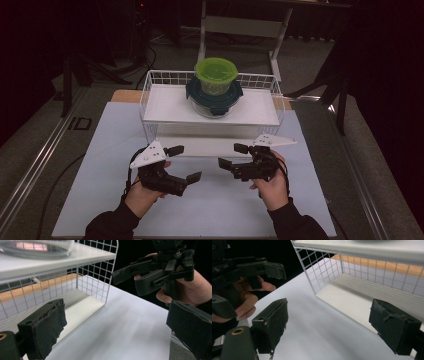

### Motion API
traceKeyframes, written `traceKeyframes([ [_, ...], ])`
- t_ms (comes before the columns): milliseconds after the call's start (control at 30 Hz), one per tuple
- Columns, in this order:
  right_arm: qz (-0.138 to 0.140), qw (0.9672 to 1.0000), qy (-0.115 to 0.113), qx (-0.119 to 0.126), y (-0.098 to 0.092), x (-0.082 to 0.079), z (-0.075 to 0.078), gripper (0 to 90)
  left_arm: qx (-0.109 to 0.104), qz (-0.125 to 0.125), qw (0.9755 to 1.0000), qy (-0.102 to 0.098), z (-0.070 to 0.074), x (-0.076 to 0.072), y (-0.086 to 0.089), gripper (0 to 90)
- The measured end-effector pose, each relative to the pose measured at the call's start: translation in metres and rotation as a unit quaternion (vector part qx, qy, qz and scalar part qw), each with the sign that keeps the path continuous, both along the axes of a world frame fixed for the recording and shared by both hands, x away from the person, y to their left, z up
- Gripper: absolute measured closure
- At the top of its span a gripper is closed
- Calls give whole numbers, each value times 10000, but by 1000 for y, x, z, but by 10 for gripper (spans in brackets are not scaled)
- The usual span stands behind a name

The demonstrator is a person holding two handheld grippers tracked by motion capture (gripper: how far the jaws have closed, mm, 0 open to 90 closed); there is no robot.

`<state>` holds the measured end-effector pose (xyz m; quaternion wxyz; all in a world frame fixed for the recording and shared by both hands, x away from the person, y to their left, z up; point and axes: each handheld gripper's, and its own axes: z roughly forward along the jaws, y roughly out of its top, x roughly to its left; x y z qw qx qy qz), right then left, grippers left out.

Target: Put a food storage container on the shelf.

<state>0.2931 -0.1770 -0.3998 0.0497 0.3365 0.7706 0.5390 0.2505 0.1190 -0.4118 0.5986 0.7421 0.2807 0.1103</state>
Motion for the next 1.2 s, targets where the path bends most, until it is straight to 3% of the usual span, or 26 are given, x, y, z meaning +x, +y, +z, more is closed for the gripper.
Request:
traceKeyframes([
  [233, -49, 10000, 35, 18, -13, -6, -23, 156, -17, -20, 10000, 28, -16, -5, 0, 23],
  [400, -50, 10000, 53, 14, -19, -11, -35, 157, 124, -40, 9999, -21, -27, -9, 0, 23],
  [500, -80, 9999, 128, -51, -24, -15, -47, 157, 156, -50, 9998, 84, -38, -12, 0, 23],
  [700, -138, 9997, 180, -117, -32, -19, -60, 158, 238, -113, 9996, 105, -48, -16, 2, 23],
  [800, -225, 9993, 139, -262, -38, -23, -69, 157, 209, -87, 9996, 139, -56, -19, 4, 23],
  [1033, -203, 9992, 136, -327, -46, -29, -77, 155, 208, -62, 9995, 230, -67, -22, 7, 23],
  [1200, -208, 9987, -46, -461, -55, -37, -84, 153, 213, -40, 9997, 137, -70, -24, 10, 23],
])
